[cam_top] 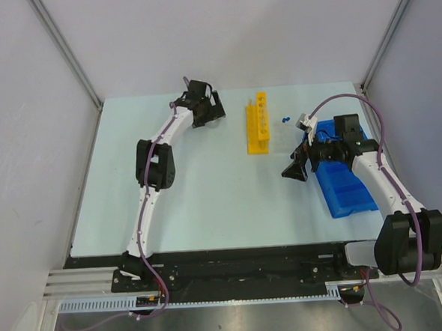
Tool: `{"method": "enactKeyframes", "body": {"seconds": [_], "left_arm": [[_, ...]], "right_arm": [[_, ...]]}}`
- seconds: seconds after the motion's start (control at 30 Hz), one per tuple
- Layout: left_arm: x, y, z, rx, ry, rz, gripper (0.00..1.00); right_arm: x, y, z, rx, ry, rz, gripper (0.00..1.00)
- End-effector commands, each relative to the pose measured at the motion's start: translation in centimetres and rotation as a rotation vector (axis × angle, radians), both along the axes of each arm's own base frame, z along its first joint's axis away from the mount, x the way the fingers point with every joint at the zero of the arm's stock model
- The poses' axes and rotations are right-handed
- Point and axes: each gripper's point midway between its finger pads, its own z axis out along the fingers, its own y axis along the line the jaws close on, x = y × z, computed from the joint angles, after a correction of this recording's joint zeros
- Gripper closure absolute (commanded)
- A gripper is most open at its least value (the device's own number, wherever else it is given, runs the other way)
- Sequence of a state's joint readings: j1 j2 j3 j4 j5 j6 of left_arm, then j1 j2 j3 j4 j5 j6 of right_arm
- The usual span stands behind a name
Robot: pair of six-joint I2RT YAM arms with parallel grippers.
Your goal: Organize the chemistry lab equipment
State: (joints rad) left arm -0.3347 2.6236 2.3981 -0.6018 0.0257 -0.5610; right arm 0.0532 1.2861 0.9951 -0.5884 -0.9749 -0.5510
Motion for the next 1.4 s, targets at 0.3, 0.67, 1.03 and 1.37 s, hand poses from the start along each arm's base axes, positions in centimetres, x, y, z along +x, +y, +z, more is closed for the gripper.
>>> {"method": "enactKeyframes", "body": {"seconds": [0.3, 0.67, 1.03, 1.37], "left_arm": [[2.4, 0.8, 1.5, -0.026, -0.067, 0.118, 0.09], [0.9, 1.4, 3.8, 0.083, -0.111, 0.047, 0.44], [-9.2, -0.3, 6.0, 0.058, -0.131, -0.192, 0.51], [-22.8, -3.9, 6.3, -0.100, -0.163, -0.400, 0.51]], "right_arm": [[0.1, 0.3, 1.0, 0.013, -0.051, 0.017, 0.00], [0.0, 0.2, 1.0, 0.009, -0.052, 0.015, 0.00], [-0.2, -0.1, 1.3, 0.012, -0.065, 0.019, 0.00], [-0.5, -0.5, 1.0, 0.018, -0.067, 0.039, 0.00]]}}
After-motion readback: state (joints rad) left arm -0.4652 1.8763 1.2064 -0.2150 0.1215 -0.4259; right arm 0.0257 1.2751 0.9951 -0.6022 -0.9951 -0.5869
